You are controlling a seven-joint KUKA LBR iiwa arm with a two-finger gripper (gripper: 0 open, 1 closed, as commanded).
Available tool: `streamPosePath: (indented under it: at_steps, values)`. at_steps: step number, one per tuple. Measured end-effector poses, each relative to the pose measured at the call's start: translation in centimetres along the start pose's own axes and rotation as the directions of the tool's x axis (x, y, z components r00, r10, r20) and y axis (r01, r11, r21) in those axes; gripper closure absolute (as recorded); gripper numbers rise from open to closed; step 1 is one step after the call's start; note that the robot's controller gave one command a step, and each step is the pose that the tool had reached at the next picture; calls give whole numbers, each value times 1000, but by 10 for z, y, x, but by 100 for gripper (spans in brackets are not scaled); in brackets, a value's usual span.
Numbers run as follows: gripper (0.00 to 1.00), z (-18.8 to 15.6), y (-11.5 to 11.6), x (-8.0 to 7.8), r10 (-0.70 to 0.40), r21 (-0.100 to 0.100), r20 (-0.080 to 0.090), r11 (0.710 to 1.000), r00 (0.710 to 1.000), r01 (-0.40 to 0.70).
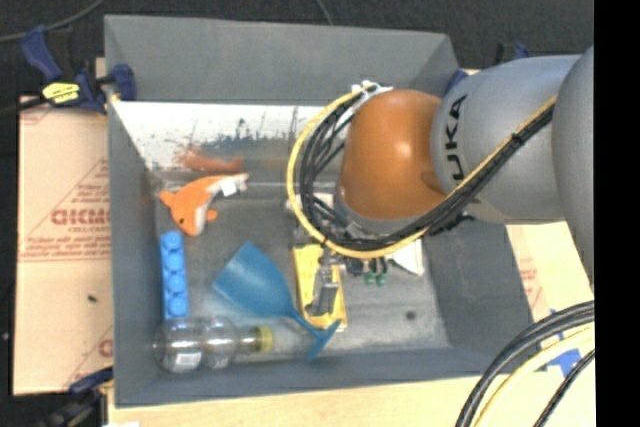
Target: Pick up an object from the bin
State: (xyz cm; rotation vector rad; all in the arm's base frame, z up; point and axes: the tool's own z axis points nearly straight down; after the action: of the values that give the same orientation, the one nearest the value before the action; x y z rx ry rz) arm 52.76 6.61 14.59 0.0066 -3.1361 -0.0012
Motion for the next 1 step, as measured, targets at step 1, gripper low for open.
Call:
streamPosePath:
  at_steps: [1]
  values:
    - [0,-5,0,-2,3,-1,8,1000,1000,-3]
